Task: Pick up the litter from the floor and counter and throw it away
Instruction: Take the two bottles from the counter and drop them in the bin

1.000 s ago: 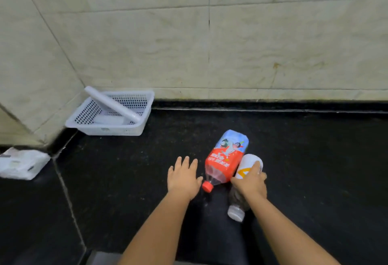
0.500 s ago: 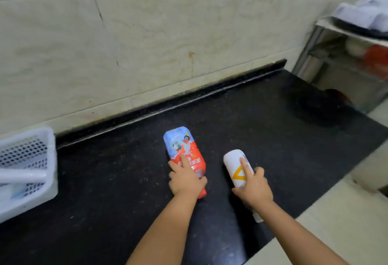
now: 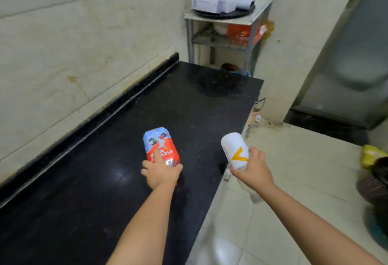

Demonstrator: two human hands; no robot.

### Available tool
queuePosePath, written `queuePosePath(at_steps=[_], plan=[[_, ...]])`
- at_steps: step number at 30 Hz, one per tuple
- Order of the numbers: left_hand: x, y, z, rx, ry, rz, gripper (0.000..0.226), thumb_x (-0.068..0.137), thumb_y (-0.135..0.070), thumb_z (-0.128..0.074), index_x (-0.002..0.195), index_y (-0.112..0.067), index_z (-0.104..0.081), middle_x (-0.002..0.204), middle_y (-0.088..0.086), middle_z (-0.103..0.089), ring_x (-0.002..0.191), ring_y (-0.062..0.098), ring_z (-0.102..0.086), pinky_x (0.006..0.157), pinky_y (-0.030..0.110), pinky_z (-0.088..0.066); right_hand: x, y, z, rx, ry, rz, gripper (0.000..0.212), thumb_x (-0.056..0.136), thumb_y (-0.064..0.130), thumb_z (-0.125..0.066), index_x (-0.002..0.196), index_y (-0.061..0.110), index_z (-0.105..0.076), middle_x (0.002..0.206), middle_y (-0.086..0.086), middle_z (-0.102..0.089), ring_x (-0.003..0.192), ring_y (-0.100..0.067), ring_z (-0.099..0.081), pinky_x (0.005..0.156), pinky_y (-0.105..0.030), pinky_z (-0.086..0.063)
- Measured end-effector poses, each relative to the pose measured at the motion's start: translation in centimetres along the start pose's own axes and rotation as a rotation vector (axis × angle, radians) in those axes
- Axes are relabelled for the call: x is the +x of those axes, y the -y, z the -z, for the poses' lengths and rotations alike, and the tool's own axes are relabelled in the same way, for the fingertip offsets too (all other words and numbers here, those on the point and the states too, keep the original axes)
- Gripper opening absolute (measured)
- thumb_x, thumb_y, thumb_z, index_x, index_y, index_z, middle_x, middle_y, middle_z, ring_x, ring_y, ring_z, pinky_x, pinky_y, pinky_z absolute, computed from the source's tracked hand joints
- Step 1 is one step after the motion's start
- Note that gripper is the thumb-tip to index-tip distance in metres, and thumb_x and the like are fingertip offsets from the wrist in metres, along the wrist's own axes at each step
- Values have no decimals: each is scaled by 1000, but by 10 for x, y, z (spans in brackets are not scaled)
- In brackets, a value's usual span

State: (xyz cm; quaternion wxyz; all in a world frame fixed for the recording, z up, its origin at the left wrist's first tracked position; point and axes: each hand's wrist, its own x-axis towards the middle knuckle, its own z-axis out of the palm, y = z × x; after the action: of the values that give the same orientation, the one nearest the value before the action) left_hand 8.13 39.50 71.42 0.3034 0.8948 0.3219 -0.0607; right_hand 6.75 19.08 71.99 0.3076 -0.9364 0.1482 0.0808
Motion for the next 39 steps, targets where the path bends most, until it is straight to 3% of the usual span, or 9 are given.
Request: queuePosePath(at_steps=[4,10,18,21,24,26,31,34,39], plan=[[-49,-104,-60,44,90,-284,83,75,-35,-71,143,-24,-26,133,18,-36,123,38,-37,96,41,-45,27,-72,71,131,-118,-99,69,74,23,-70,131,7,-32,134,-12,-34,110,-34,-53,79,-33,-43],[-165,-267,-182,80,229,-675,80,75,-34,-69,144,-27,-29,136,16,-38,123,36,-41,101,38,-42,47,-237,216,337,-292,-297,69,74,15,-73,131,3,-37,136,-16,-38,119,-29,-47,95,-33,-42],[-307,-421,-326,227,419,-998,83,74,-35,-70,145,-27,-27,136,15,-39,126,33,-41,103,36,-40,41,-435,353,634,-540,-675,76,79,20,-71,140,7,-27,144,-17,-28,124,-35,-43,104,-38,-36],[-334,-478,-375,296,460,-1088,84,75,-37,-69,146,-27,-25,139,12,-36,126,32,-40,105,36,-39,58,-493,382,725,-607,-807,73,77,17,-72,136,5,-32,142,-18,-28,120,-37,-45,96,-39,-42],[-348,-537,-428,342,492,-1181,81,76,-39,-67,146,-29,-26,138,11,-36,125,30,-41,103,34,-40,94,-548,407,821,-615,-893,69,71,19,-78,127,-1,-43,130,-22,-48,104,-36,-57,80,-38,-50],[-351,-580,-470,368,517,-1221,79,78,-38,-65,145,-29,-26,138,10,-35,125,29,-40,103,34,-40,130,-584,425,834,-597,-921,64,71,20,-78,122,-4,-47,121,-22,-57,96,-35,-59,79,-41,-53],[-346,-696,-599,466,612,-1268,78,78,-35,-66,145,-28,-27,140,13,-33,127,32,-37,104,35,-40,246,-676,472,732,-571,-963,69,76,28,-75,130,-1,-43,130,-21,-54,116,-36,-56,82,-35,-45],[-346,-749,-671,570,659,-1270,82,77,-34,-69,146,-28,-26,142,14,-31,129,33,-36,105,36,-38,311,-743,480,731,-525,-1001,77,72,34,-77,133,3,-41,132,-19,-54,116,-37,-56,94,-45,-49],[-351,-786,-789,758,728,-1299,84,77,-34,-69,147,-27,-23,141,14,-31,126,34,-37,103,36,-39,380,-828,474,614,-344,-1159,76,83,34,-66,141,3,-28,140,-21,-44,126,-36,-47,101,-44,-43]])
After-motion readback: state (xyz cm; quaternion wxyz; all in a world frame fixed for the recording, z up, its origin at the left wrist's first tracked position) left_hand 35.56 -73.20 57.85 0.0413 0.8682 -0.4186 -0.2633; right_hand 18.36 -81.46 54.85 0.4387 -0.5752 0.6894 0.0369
